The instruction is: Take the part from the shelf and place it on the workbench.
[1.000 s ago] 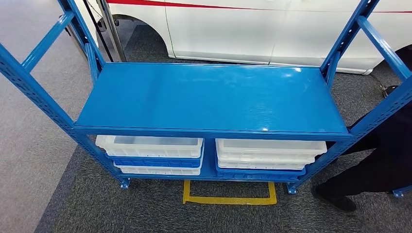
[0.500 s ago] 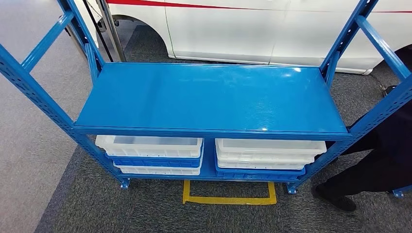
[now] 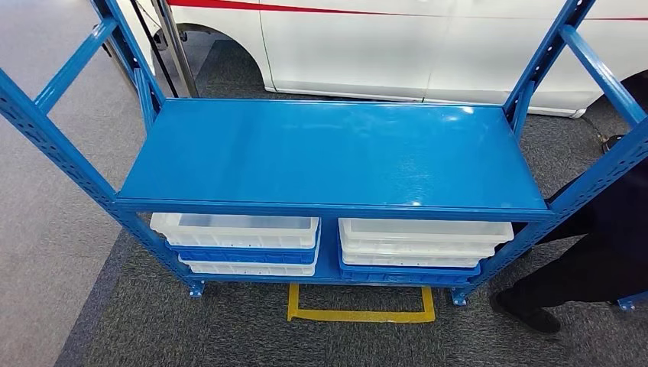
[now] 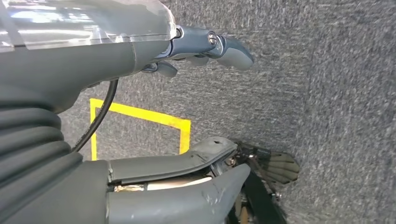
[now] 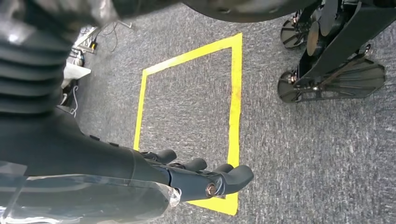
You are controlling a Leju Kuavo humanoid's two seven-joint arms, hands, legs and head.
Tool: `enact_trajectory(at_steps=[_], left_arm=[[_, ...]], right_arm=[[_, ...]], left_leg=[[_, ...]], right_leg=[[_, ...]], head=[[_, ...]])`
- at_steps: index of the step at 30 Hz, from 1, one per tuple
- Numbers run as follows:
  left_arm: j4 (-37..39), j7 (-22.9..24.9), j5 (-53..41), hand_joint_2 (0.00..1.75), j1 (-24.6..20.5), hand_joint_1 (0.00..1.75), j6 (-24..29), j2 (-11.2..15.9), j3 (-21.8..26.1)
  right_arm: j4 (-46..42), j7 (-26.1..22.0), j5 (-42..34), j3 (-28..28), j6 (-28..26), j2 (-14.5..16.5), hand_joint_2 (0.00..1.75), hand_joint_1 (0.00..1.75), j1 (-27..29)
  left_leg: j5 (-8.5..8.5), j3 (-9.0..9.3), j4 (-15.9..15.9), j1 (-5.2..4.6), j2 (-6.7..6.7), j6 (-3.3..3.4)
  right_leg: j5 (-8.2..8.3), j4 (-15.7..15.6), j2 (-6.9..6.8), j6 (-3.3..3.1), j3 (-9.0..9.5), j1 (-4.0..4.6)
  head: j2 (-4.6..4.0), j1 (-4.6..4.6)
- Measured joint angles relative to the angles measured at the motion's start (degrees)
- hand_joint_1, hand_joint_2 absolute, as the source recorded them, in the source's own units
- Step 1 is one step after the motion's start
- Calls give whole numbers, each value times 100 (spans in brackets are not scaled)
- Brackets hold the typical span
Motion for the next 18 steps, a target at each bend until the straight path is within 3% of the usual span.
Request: enact_trajectory(at_steps=[12,18], left_arm=[[-166,361,1480,0,236,0,-94,152,-1477],[-208,451,1839,0,289,0,-118,200,-1872]], right_arm=[[-221,-68,-921,752,164,-227,0,0,177],[-290,-87,-1139,955,226,-289,0,0,221]], left_leg=[[0,-1,0,0,0,0],[0,-2,0,0,0,0]], right_leg=[[-1,0,0,0,0,1],[0,0,0,0,0,0]], head=[[-1,0],[1,0]])
